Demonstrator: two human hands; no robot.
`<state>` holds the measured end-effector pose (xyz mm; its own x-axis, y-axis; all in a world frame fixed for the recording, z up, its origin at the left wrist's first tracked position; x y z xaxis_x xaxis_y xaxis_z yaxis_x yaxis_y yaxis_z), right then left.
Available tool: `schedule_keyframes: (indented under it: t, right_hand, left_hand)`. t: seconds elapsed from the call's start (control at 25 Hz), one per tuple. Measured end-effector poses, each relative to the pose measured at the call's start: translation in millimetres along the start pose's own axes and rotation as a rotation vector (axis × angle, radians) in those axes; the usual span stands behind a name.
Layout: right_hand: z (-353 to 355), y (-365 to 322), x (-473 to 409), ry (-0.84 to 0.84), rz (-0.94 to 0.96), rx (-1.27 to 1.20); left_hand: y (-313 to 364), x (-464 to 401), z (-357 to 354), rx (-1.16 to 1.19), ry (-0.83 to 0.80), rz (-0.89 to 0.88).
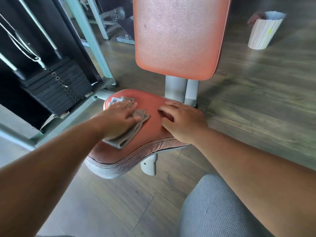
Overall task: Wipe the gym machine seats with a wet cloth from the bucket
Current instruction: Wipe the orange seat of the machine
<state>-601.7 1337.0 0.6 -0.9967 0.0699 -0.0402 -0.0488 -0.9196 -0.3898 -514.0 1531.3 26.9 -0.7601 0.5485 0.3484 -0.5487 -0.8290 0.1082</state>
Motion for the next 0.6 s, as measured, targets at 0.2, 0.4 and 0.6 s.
schedule_keyframes:
  t: [0.2, 0.4, 0.6]
  right_hand:
    - [4, -1, -2, 0.004, -0.012, -0.056]
    - [1, 11, -5, 0.062, -0.156, -0.250]
    - [0, 26, -20, 0.297, -0.294, -1.164]
  left_hand:
    - [30, 62, -6, -0.177, 0.000, -0.030]
    - [64, 3, -9, -0.144, 0.038, 0.030]
    - [124, -19, -9, 0.214, 0.085, 0.036]
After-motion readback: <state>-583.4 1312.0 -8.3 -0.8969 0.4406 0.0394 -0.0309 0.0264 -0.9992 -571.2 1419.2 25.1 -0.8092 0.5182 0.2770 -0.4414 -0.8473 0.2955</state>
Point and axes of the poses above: each hand's wrist, its own x-axis away from the middle knuckle, its own z-axis out of the back of the hand, y = z × x, the point moved 5 cm from there along -x, towards the middle knuckle, and after that the axes turned 3 degrees about -y, right-handed, at the moved point
